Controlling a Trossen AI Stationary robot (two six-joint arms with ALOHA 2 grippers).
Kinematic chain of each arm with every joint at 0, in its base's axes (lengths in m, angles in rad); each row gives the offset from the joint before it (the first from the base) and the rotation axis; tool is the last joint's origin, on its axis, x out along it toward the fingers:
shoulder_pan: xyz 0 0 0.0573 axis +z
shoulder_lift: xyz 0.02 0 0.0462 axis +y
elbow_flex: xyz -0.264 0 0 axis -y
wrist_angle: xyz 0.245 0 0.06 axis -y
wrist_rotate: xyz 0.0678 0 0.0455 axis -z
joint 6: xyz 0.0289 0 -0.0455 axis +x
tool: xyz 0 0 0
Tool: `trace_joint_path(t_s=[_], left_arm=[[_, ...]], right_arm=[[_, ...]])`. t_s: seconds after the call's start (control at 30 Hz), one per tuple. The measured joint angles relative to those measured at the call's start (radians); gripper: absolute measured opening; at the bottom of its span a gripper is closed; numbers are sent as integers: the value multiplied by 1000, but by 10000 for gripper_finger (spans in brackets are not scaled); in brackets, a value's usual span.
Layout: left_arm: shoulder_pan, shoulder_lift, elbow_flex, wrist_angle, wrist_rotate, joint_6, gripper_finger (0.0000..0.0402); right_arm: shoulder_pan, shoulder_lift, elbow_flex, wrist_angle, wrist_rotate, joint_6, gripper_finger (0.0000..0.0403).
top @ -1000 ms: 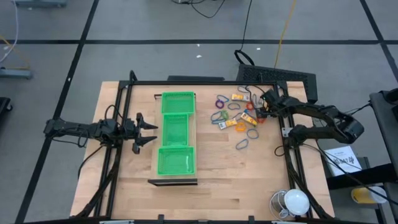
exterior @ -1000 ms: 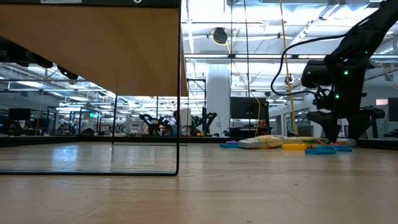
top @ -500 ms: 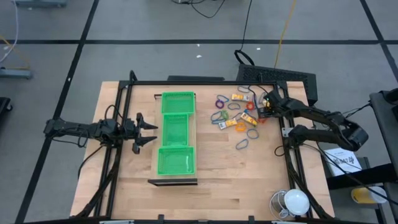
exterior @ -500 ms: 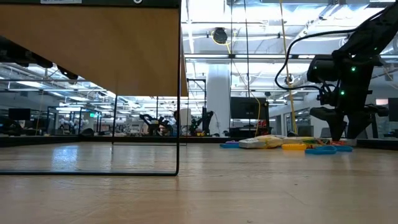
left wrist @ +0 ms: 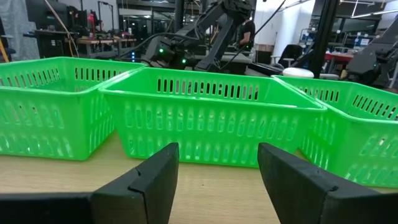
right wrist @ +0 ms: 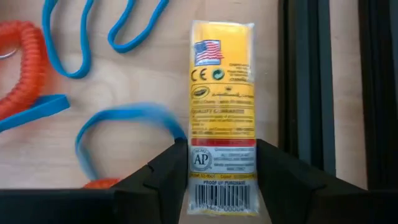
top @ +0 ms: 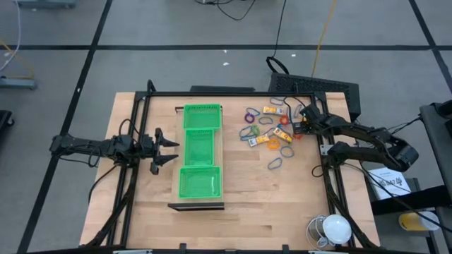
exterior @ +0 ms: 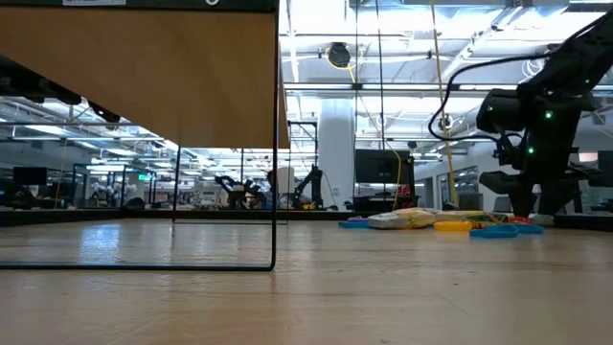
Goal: Pick & Place Office Desk Supplies
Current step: Put the yellow crayon box into the top green bin on the shelf
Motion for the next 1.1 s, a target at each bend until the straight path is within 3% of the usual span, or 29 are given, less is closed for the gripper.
trace_joint_path(t_s=[0.2,0.47,0.83,1.1], left_arm=[[0,0,0,0,0,0,230],[0,0,0,0,0,0,230],[0,0,0,0,0,0,230],[0,0,0,0,-1,0,230]], right_arm=[[1,-3,-58,107,12,2,182],[1,-62,-62,109,-17,-22,144],[2,-224,-64,190,-267,-24,104],[2,-259,-64,209,-302,-29,104]])
